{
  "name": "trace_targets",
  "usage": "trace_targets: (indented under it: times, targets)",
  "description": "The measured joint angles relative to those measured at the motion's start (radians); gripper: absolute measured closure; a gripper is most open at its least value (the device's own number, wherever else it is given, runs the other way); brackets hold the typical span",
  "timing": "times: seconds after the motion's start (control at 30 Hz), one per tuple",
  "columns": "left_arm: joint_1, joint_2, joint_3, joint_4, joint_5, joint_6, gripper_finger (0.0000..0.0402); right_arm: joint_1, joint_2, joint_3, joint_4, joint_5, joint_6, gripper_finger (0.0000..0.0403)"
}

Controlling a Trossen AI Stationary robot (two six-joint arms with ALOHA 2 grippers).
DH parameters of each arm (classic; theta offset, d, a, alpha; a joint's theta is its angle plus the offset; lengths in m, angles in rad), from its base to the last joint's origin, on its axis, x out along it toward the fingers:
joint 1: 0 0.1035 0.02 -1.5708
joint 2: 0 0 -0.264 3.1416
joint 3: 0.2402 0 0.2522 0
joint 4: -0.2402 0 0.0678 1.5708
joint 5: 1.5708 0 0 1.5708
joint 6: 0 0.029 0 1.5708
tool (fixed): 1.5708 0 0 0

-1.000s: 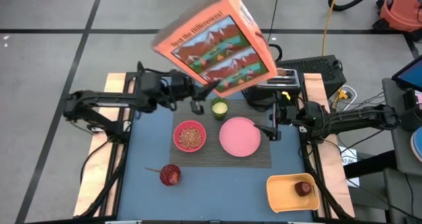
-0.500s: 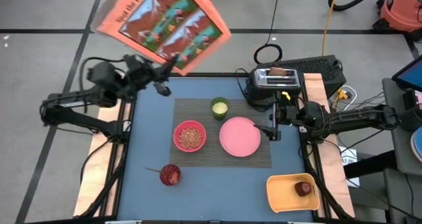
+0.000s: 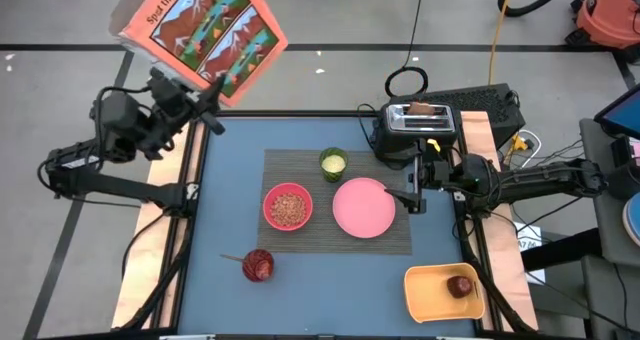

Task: Arrange a breakfast setting
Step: Pour the cereal into the red bowl

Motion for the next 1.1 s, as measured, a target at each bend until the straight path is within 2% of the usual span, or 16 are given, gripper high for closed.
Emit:
trace_targets:
  times: [0.2,0.43,0.73,1.1]
  targets:
    - [0.0,-0.076,-0.13,-0.047,-0.094,-0.018,0.0232,0.0,0.0,0.0,0.0,0.0,0.0,0.0007]
    - [0.0,-0.193,-0.423,0.004,-0.105,-0.082,0.0232,0.0,0.0,0.0,0.0,0.0,0.0,0.0007]
    - [0.001,-0.279,-0.759,0.144,-0.231,-0.158,0.0232,0.0,0.0,0.0,0.0,0.0,-0.003,0.0007]
    - [0.001,-0.281,-0.979,0.184,-0.311,-0.336,0.0232,0.0,0.0,0.0,0.001,0.0,-0.003,0.0007]
